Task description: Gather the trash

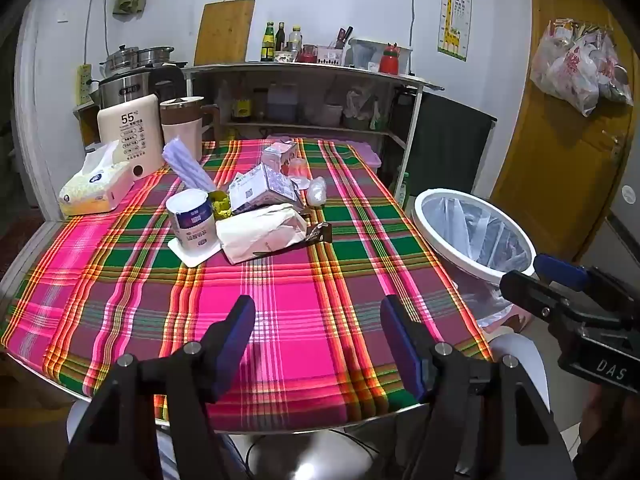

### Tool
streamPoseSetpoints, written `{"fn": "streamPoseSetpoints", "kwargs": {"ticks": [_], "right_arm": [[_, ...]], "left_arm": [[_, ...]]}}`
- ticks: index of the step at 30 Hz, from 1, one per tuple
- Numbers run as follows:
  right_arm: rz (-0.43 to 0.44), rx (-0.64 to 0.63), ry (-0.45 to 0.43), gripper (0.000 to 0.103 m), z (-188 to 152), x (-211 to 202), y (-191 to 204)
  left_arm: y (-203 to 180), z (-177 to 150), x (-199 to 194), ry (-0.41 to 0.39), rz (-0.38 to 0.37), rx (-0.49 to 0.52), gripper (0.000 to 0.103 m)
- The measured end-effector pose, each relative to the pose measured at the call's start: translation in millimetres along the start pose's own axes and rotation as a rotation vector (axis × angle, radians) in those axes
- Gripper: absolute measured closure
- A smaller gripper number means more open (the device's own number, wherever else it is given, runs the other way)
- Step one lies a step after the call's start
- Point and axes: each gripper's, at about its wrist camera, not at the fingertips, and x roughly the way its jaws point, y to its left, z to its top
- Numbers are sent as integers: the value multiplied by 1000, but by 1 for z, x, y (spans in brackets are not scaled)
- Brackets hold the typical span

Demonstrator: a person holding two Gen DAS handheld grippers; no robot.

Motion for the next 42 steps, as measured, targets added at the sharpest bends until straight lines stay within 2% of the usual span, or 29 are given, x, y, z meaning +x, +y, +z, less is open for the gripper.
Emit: {"fn": "streamPoseSetpoints", "kwargs": {"ticks": [22, 42], "right_arm": [[-1, 1, 7, 32, -2, 2, 3], [-1, 1, 16, 32, -5, 7, 7]], "left_arm": [[-1, 10, -7, -7, -8, -5, 36], [1, 3, -5, -9, -13, -9, 36]]}}
